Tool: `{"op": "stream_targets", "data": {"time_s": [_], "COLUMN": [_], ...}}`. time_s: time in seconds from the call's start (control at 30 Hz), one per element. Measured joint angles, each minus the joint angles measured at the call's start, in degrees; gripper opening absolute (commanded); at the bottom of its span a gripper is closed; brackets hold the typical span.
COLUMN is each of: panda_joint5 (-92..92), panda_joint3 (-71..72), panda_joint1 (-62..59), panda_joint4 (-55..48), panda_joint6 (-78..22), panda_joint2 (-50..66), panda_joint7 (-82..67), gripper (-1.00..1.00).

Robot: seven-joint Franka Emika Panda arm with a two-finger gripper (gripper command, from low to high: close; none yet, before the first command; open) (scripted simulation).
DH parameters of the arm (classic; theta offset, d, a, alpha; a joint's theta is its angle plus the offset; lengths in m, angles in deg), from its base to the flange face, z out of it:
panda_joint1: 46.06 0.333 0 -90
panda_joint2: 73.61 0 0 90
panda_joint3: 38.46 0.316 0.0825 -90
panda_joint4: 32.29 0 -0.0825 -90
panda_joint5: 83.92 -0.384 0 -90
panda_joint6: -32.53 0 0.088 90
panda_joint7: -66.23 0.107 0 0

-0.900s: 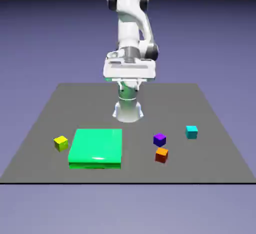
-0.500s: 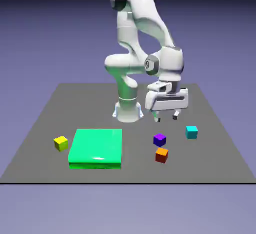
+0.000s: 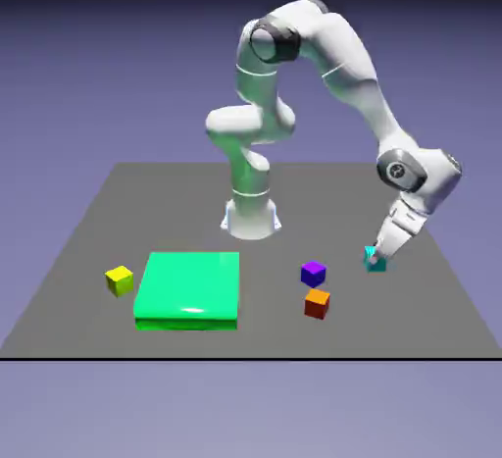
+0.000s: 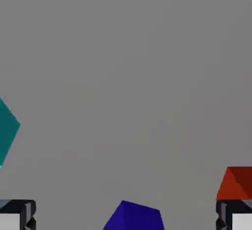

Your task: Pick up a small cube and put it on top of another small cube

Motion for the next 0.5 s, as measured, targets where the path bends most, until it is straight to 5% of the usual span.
{"op": "stream_targets", "data": {"time_s": [0.23,0.33,0.37,0.5], "panda_joint5": [7.74,11.86,13.22,8.96], "panda_joint3": [9.33,6.17,5.13,8.29], "panda_joint1": [4.07,3.67,3.53,3.94], "panda_joint4": [-8.13,-4.87,-3.80,-7.06], "panda_joint6": [-15.24,-10.27,-8.64,-13.60], "panda_joint2": [14.06,16.98,17.94,15.02], "panda_joint7": [1.61,3.76,4.46,2.30], "gripper": [0.00,0.00,-1.00,-1.00]}}
